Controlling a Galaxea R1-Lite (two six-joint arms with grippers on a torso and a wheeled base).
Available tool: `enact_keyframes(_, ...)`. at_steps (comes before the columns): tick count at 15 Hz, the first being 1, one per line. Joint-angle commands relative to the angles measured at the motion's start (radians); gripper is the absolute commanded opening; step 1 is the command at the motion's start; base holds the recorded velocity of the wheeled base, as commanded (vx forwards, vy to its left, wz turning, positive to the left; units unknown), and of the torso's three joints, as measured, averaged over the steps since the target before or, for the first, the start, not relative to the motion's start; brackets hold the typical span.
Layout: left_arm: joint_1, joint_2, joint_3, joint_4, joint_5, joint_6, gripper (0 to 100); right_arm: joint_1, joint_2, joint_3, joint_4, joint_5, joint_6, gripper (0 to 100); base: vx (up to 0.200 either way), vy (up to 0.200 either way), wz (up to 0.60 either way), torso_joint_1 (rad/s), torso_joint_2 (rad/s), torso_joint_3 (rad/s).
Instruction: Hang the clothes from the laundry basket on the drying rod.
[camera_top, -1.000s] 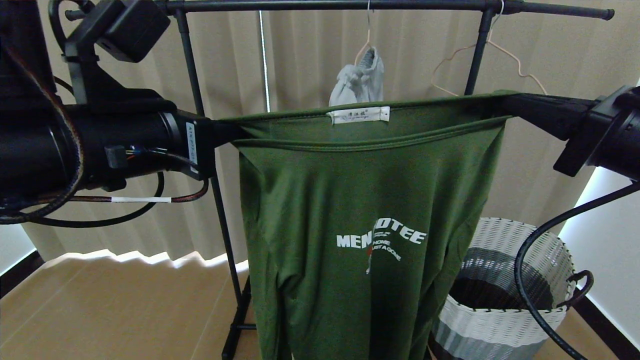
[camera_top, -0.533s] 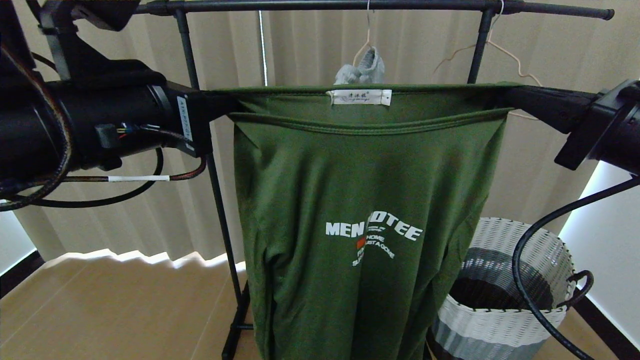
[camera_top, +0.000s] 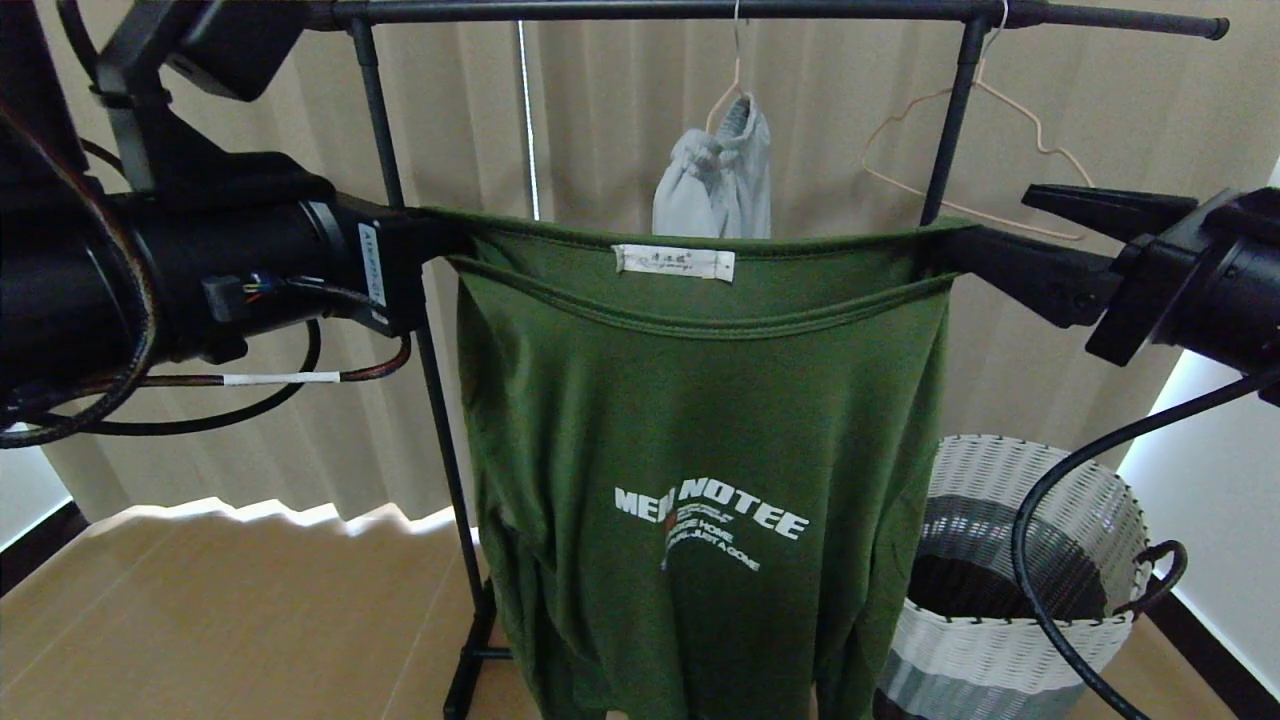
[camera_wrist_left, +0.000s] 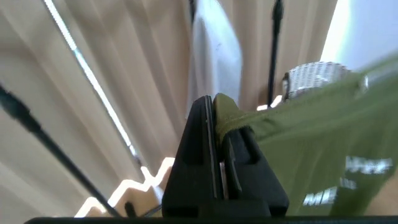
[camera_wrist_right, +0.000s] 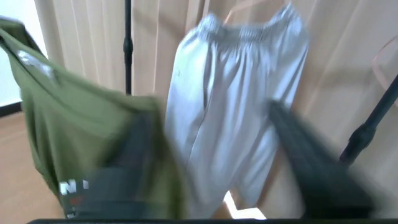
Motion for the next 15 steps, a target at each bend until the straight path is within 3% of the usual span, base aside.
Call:
enact_keyframes(1,0.04,0.006,0.029,-0.003,0.03,0.012,0,0.002,0.004,0.053,-0.06,0.003,0.002,100,0.0,0.0,0.0,0.0,0.0,0.0)
enact_keyframes(5,0.077,0.003,0.044,-0.003,0.038,0.043,0,0.008,0.029,0.139,-0.259,0.069,0.005,100,0.0,0.0,0.0,0.0,0.0,0.0)
enact_keyframes(8,0.107,0.005,0.041,-0.006,0.084,0.057,0,0.01,0.008,0.181,-0.264,0.102,0.005,100,0.0,0.0,0.0,0.0,0.0,0.0)
enact_keyframes(12,0.16,0.009,0.07,-0.009,0.087,0.055,0,0.01,-0.029,0.256,-0.327,0.16,0.005,100,0.0,0.0,0.0,0.0,0.0,0.0)
enact_keyframes(15,0.158,0.006,0.111,-0.011,0.085,0.057,0,0.002,-0.037,0.302,-0.327,0.149,-0.006,100,0.0,0.0,0.0,0.0,0.0,0.0)
